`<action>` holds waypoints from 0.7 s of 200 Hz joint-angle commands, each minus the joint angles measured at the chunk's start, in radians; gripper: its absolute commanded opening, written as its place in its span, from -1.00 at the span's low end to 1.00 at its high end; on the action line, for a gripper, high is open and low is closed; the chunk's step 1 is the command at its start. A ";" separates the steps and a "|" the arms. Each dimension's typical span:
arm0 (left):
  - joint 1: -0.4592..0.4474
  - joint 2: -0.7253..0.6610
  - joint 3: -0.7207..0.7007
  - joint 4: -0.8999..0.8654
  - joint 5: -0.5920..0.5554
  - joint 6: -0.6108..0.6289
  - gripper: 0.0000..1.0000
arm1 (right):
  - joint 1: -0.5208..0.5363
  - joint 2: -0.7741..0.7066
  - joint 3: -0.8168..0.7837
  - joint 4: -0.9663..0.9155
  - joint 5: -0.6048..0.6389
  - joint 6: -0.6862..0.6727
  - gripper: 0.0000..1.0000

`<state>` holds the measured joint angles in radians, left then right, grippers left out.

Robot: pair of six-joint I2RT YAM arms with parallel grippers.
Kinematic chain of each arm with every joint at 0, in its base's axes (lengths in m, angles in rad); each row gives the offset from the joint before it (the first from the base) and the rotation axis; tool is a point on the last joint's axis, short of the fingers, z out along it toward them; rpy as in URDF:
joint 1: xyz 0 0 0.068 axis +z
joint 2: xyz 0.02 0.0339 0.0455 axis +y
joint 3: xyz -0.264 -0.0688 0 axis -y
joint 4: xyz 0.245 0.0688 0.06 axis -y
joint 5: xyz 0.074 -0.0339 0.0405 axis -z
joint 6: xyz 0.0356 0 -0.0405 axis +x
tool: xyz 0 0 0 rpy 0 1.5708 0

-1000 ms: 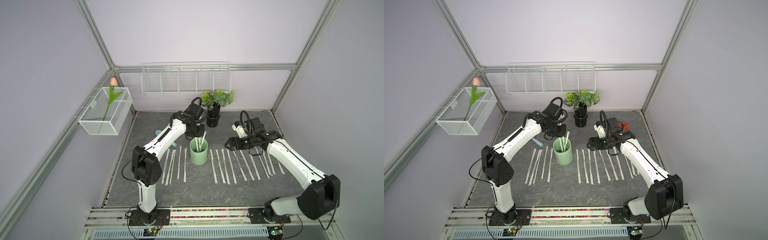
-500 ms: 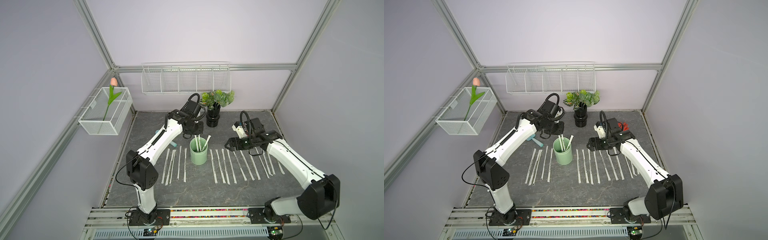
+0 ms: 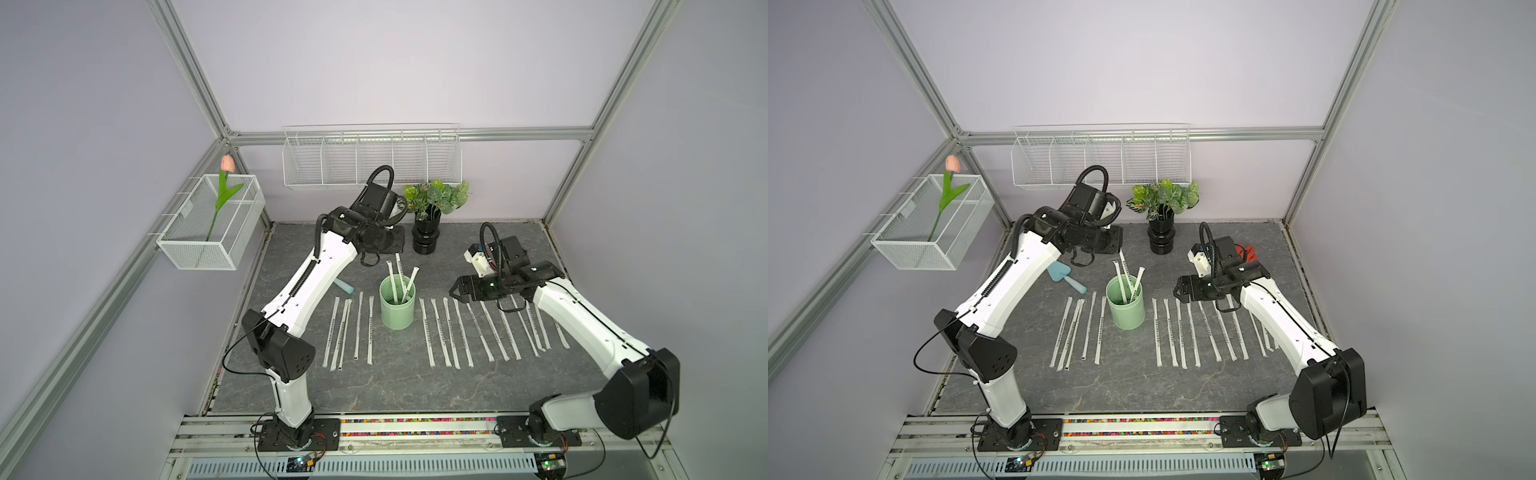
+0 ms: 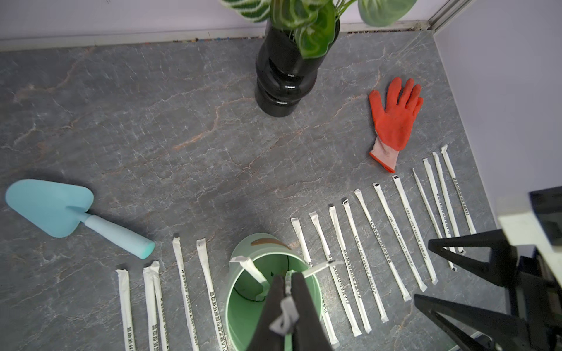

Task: Take the straws out of the storage container
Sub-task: Pick up the straw from the container, then place the straw at the center of the board.

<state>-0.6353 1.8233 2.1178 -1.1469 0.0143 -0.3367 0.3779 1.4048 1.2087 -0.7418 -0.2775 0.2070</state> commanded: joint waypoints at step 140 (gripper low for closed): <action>0.001 -0.262 0.151 -0.101 -0.175 0.057 -0.90 | 0.006 -0.011 0.019 -0.015 -0.019 -0.011 0.78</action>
<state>-0.6353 1.5867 2.2433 -1.2072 -0.1013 -0.3012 0.3779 1.4048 1.2091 -0.7422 -0.2855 0.2089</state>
